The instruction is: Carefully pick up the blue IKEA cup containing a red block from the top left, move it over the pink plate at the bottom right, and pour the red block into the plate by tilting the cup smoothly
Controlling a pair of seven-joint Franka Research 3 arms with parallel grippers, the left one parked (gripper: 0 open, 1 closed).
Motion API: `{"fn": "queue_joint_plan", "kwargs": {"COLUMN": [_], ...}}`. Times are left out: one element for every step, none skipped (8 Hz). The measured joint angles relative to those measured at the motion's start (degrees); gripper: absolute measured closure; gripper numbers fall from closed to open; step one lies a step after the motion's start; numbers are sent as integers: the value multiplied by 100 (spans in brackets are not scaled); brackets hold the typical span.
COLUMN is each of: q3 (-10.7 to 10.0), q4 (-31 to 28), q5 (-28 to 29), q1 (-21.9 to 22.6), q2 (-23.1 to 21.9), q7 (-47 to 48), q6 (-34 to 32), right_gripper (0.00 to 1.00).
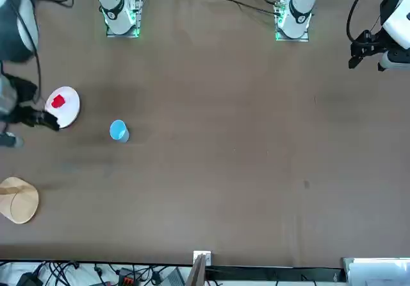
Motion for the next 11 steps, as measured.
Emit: {"fn": "queue_joint_plan", "kwargs": {"q3": [-37,-196,-398,-501,-536,-549,-565,-579,-593,-602,-603], "q4": [7,6,0,-15,-42,-111,-215,-332,-454,-528,-556], "q5": [209,437,580,654,671,671,670,670,669,668,668], "q1": [41,116,182,189,189,186,175,158,143,137,137], "q2": [-341,-635,-817,-884,-878,-870,-871,-878,-891,-895,-900], "q7": [21,65,135,196,222,229,229,229,229,229,228], "q6": [-184,-409,-587,-787,-928,-939,-881,-767,-659,-615,-603], "right_gripper": [0,0,0,0,0,0,0,0,0,0,0]}}
